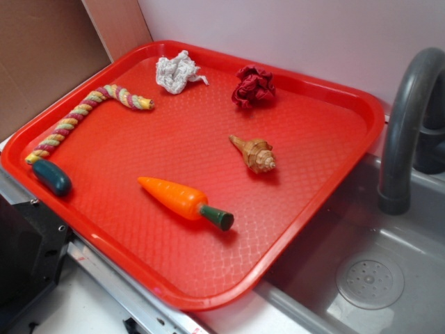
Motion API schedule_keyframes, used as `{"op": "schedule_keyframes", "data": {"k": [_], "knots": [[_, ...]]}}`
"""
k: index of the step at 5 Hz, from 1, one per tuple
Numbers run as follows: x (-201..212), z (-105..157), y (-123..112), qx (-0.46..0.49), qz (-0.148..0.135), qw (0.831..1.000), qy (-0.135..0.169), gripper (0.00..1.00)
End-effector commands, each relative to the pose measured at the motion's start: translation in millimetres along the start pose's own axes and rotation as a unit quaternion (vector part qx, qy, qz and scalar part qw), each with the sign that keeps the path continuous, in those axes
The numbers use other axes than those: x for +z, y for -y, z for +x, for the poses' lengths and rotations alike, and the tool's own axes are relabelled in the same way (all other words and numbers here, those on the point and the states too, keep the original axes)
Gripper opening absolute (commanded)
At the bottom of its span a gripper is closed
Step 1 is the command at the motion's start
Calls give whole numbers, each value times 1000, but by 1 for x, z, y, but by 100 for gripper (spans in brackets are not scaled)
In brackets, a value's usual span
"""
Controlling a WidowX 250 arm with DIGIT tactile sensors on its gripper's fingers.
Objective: Grab the carrot.
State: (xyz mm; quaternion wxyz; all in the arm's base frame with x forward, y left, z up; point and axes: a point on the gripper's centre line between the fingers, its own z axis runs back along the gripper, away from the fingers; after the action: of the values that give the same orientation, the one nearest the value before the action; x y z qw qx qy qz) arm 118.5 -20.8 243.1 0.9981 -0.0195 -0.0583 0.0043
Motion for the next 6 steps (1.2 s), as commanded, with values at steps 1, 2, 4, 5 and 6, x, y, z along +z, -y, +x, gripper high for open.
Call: {"op": "schedule_keyframes", "data": {"k": [1,2,4,5,6], "knots": [[0,0,0,0,0,1000,0,100],[-4,17,28,-130,41,990,31,100],[-46,26,83,-381,76,921,-20,100],[-87,30,93,-501,89,856,-91,100],[-131,30,84,-608,105,774,-139,100]]}}
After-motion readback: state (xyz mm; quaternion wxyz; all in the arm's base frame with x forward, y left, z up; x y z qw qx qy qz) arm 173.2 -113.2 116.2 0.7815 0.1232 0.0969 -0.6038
